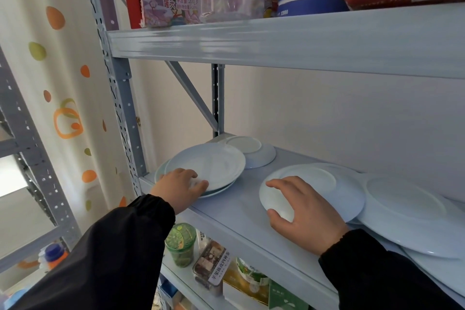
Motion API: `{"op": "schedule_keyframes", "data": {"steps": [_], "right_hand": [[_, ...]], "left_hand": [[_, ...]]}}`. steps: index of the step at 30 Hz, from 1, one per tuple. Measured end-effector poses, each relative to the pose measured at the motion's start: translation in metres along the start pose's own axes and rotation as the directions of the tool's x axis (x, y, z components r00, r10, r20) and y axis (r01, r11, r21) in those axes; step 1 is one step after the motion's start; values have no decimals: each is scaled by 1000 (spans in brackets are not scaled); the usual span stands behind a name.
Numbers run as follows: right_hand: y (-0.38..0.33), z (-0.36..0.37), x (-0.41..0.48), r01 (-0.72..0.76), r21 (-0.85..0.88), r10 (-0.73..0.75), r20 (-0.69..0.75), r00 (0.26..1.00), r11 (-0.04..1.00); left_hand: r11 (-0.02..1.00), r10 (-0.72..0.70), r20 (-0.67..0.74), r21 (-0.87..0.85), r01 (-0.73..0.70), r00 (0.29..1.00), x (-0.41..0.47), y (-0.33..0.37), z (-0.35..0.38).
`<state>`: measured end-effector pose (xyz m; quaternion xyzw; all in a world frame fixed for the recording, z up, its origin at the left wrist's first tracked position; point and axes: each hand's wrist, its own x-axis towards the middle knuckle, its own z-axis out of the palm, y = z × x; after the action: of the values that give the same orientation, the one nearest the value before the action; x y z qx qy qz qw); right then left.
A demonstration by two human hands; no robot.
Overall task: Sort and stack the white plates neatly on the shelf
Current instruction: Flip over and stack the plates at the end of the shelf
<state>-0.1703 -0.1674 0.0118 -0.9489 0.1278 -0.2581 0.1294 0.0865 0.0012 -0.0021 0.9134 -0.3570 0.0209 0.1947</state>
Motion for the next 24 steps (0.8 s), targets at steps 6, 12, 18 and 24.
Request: {"op": "schedule_keyframes", "data": {"steps": [6,12,18,24], "right_hand": [[-1,1,-1,1,-1,-1,15,1000,1000],[-2,3,-2,5,2,-5,9,1000,1000],[-13,-8,3,8,31,-9,33,999,999],[-17,-32,45,34,-47,-33,29,999,998]], "left_hand": [[996,79,-48,-35,-81,996,-5,2,0],[983,180,-106,-7,-182,978,-17,7,-7],[964,261,-169,98,-247,950,-30,-5,-10],[951,303,-180,119,-285,936,-43,-11,-13]]}}
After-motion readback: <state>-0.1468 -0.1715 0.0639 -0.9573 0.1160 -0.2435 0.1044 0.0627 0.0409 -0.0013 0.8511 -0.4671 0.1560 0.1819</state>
